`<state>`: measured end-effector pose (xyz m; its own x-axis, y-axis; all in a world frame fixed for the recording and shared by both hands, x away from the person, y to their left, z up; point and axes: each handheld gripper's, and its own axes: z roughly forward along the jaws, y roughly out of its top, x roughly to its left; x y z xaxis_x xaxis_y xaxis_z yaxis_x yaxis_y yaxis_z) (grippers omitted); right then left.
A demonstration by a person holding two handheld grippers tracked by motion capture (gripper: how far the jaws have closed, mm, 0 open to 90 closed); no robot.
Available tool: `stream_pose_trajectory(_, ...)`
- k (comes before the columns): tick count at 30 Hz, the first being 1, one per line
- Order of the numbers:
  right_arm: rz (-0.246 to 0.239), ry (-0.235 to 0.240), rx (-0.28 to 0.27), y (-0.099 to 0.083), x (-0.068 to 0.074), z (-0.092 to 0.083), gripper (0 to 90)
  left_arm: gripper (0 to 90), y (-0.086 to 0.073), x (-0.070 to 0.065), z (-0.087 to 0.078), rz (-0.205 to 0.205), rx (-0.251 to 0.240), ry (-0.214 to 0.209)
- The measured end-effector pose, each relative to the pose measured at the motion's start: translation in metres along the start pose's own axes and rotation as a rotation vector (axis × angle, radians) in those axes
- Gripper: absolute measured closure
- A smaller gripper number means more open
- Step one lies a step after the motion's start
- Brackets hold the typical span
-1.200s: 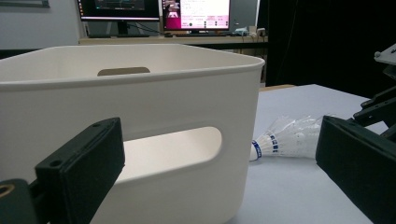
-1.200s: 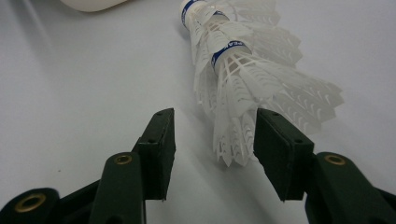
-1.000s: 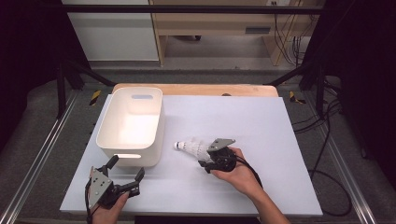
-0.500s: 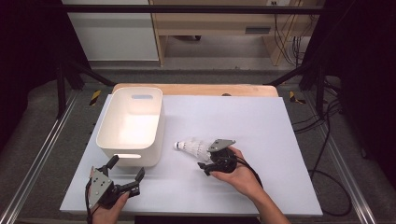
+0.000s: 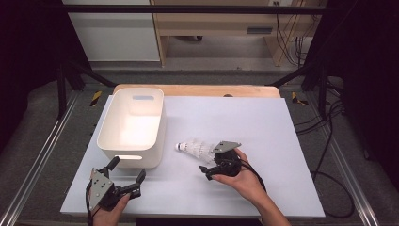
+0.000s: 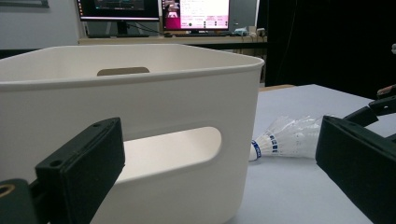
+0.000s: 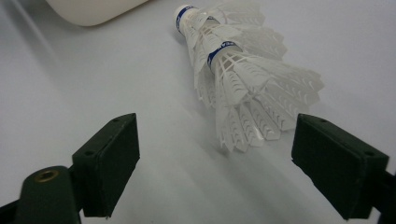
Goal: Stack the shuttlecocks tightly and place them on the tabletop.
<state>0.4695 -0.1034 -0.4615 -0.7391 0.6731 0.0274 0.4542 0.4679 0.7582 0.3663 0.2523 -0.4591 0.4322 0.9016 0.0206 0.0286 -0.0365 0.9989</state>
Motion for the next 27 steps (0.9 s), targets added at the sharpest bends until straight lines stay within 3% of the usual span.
stream_pose_trajectory(10,0.064,0.011,-0.036,-0.006,0.004,-0.007,6.4,1.4,0.000,0.000,0.000,0.000,-0.001,0.000)
stream_pose_trajectory(19,0.116,0.037,-0.077,-0.012,0.010,-0.012,6.6,1.4,0.000,0.000,0.000,-0.006,-0.004,-0.002)
stream_pose_trajectory(27,0.152,0.064,-0.095,-0.017,0.014,-0.007,6.6,1.4,0.000,0.002,-0.001,-0.012,-0.003,0.002)
